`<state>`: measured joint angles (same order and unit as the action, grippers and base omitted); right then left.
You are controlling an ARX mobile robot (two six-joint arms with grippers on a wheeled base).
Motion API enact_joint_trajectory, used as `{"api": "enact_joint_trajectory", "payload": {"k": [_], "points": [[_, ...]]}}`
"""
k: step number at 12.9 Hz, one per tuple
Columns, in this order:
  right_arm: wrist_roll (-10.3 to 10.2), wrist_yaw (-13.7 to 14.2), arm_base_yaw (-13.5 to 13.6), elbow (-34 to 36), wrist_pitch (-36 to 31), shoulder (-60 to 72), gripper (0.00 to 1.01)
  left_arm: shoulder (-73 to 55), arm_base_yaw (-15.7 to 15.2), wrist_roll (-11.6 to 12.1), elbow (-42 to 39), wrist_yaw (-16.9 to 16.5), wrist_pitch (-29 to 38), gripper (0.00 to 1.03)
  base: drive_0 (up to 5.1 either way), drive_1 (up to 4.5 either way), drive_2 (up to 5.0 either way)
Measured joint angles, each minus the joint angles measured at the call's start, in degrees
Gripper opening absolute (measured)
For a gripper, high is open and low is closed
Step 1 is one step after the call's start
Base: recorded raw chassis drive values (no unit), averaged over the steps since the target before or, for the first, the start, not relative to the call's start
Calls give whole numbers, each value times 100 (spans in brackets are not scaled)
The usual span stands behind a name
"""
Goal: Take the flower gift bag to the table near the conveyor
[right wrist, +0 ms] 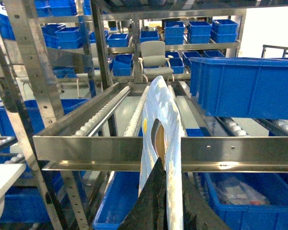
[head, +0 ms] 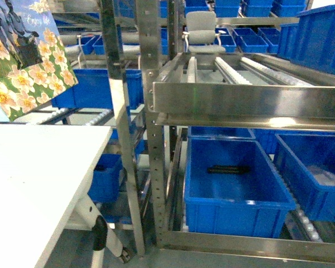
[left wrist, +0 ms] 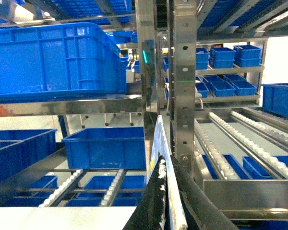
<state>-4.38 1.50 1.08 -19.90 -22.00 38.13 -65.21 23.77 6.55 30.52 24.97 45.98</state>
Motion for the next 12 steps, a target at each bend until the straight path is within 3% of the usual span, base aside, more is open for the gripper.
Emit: {"api": "enact_joint_trajectory", "payload": {"k": [12], "points": [[0, 0, -2, 0, 13, 4, 2, 0, 0, -2, 0, -4, -4, 2, -494, 204, 278]]}}
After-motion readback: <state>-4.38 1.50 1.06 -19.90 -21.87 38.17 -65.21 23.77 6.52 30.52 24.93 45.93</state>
